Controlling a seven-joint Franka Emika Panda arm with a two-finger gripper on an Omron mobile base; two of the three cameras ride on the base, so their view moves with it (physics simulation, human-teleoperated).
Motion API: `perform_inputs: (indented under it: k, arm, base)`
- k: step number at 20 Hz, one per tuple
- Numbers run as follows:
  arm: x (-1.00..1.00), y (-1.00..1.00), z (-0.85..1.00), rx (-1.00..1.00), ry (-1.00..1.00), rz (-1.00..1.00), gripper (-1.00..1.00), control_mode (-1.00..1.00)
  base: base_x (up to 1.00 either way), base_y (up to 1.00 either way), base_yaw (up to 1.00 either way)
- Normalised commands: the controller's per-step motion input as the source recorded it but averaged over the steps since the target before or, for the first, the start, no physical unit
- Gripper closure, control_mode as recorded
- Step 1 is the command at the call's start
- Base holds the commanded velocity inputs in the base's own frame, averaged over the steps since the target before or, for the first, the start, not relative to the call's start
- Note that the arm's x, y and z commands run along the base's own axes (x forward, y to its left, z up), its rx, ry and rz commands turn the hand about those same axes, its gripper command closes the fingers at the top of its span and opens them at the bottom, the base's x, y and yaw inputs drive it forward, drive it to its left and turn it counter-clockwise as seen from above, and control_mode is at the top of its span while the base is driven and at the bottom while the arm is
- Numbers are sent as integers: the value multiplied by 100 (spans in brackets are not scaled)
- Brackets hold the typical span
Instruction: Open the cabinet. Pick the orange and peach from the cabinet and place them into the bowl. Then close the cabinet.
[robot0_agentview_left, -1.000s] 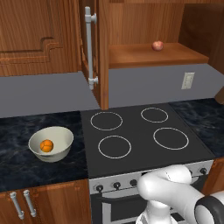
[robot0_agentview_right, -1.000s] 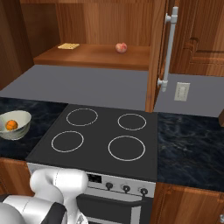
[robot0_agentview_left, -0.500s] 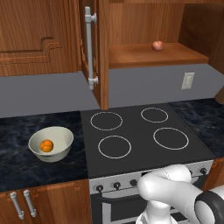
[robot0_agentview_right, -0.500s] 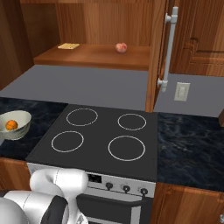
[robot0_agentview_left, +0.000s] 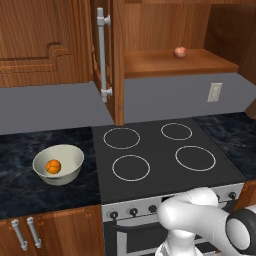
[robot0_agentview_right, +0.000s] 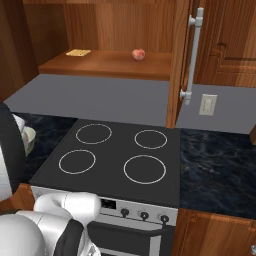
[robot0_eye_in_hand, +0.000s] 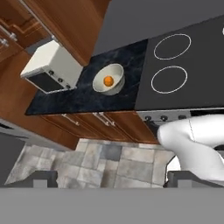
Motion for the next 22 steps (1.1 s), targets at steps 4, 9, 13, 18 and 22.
perform_inputs:
  k: [4, 9, 13, 18, 22]
  arm:
    - [25, -21, 4, -5, -23, -5, -100, -100]
    - [36, -32, 8, -7, -20, -11, -100, -100]
    - [58, -33, 13, -5, -13, -13, -100, -100]
    - [85, -25, 6, -4, -6, -8, -100, -100]
    - [89, -16, 0, -5, -5, 0, -100, -100]
  base:
    - [0, 0, 0]
    - [0, 0, 0]
    - [0, 0, 0]
    - [0, 0, 0]
    - [0, 0, 0]
